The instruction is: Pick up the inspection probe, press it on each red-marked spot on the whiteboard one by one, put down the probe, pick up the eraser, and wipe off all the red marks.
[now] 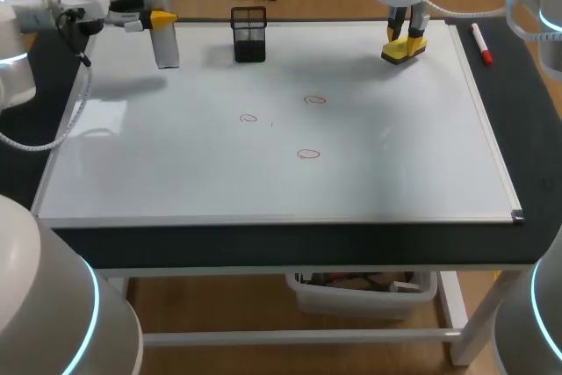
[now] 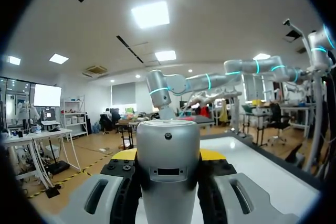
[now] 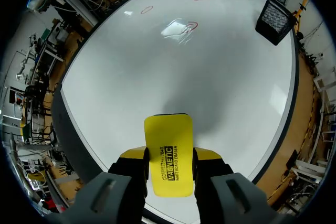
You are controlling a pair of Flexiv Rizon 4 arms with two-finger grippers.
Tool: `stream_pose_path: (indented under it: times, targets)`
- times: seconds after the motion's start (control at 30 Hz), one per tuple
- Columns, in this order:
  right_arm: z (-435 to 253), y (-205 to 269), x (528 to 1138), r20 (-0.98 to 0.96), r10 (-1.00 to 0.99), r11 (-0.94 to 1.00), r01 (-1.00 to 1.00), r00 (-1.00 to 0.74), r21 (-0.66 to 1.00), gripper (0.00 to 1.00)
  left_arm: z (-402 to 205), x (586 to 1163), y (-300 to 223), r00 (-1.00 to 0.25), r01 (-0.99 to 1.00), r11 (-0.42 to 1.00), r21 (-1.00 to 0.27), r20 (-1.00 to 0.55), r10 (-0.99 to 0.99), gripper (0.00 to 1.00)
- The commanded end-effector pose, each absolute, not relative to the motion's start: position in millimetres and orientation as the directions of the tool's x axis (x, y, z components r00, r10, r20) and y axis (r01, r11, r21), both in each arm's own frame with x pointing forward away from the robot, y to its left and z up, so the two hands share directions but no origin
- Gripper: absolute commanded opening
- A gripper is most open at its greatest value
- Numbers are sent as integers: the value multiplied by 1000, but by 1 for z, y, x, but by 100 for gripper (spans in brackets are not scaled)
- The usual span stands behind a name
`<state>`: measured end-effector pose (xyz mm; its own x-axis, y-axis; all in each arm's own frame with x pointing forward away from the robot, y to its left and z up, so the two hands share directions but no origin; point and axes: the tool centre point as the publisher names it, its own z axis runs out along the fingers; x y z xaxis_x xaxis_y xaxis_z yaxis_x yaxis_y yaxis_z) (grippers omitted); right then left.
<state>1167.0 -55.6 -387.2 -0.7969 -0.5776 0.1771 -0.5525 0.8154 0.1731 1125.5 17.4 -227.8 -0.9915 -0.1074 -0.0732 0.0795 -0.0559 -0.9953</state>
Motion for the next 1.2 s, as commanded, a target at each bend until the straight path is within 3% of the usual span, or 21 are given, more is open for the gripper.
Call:
stream_pose_path:
  times: [0.03, 1.2]
  targets:
    - [-380, -48, 1162, 195, -585, 811, -569, -788, 134, 0, -227, 1127, 18, -992, 79, -57, -995, -73, -104, 0]
    - [-367, 124, 1058, 187, -813, 557, -830, -551, -25, 0, -227, 1127, 18, -992, 79, -57, -995, -73, -104, 0]
